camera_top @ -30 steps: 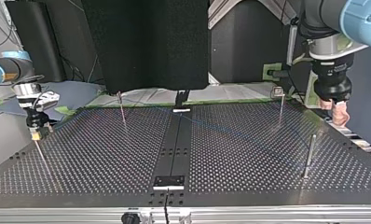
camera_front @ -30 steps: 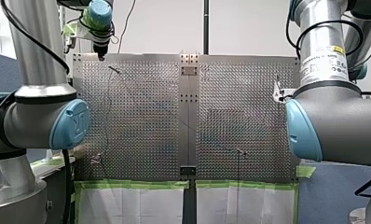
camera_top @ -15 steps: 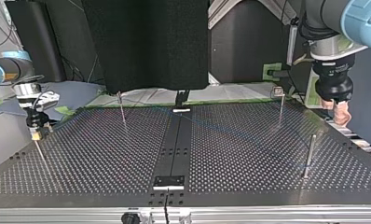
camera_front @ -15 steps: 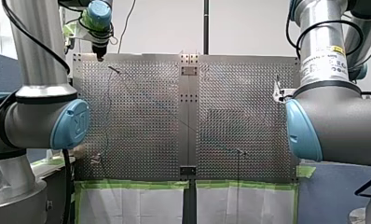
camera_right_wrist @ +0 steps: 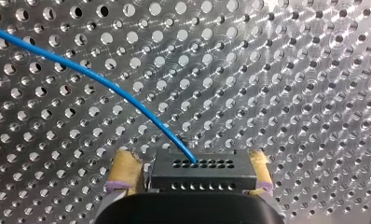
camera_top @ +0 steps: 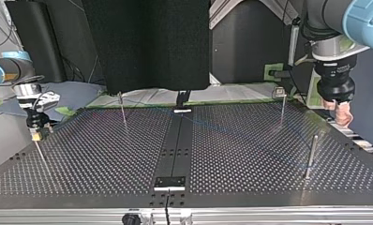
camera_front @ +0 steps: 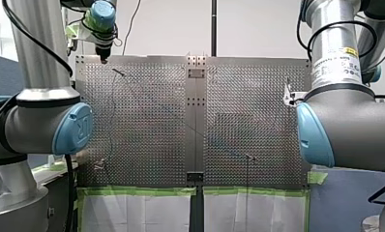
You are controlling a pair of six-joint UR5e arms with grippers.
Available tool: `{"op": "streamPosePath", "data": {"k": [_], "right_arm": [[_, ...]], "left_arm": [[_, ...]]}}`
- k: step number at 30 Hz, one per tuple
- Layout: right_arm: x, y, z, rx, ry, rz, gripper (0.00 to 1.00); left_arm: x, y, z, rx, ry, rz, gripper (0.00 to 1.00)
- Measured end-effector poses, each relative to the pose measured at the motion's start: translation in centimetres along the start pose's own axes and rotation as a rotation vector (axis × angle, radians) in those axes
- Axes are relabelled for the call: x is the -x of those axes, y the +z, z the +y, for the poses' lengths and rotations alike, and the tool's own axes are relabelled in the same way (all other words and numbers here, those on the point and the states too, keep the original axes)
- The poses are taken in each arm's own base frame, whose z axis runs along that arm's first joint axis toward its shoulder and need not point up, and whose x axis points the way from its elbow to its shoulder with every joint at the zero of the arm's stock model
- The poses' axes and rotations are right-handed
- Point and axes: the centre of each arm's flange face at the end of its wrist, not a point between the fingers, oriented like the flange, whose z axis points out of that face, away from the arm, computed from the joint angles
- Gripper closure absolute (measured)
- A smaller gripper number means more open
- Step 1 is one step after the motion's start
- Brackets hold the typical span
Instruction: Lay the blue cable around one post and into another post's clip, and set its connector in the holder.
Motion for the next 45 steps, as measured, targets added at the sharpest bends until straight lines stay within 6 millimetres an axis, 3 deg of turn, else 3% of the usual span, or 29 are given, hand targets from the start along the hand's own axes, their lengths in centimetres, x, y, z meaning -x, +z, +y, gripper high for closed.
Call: {"op": "streamPosePath", "data": {"k": [35,45], "right_arm": [[0.0,0.0,0.0,0.0,0.0,0.0,0.0],[0.0,0.0,0.0,0.0,0.0,0.0,0.0]], "left_arm": [[-0.2,-0.3,-0.2,-0.008,0.004,0.001,0.0],[-3.3,-0.3,-2.0,-0.102,0.059,0.011,0.0]]}}
